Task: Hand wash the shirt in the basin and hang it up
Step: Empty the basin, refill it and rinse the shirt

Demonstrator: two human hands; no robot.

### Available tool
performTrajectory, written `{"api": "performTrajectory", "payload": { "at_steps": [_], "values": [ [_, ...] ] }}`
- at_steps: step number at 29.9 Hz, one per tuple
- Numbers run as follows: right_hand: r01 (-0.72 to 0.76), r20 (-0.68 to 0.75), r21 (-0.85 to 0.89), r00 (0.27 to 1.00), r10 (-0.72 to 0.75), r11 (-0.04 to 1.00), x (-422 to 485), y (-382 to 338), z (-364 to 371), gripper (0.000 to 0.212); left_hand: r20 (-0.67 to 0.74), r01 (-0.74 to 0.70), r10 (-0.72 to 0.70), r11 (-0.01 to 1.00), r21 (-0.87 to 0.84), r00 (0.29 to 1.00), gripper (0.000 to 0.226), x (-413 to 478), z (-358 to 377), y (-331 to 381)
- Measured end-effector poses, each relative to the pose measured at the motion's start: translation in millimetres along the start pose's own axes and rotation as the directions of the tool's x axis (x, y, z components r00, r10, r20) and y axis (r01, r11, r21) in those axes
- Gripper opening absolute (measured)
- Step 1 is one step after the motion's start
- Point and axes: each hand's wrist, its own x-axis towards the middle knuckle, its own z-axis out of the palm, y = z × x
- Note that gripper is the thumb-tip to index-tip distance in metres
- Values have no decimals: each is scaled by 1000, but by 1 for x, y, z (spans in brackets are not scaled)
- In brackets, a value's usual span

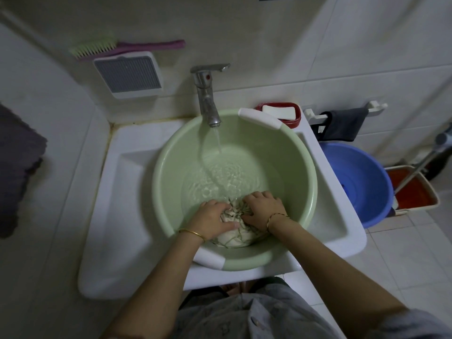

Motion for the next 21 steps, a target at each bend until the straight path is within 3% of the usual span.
{"api": "performTrajectory", "payload": {
  "at_steps": [21],
  "values": [
    [4,1,-11,1000,-4,1000,0,0,0,52,-9,-13,13,1000,-1,1000,59,0,0,0]
  ]
}}
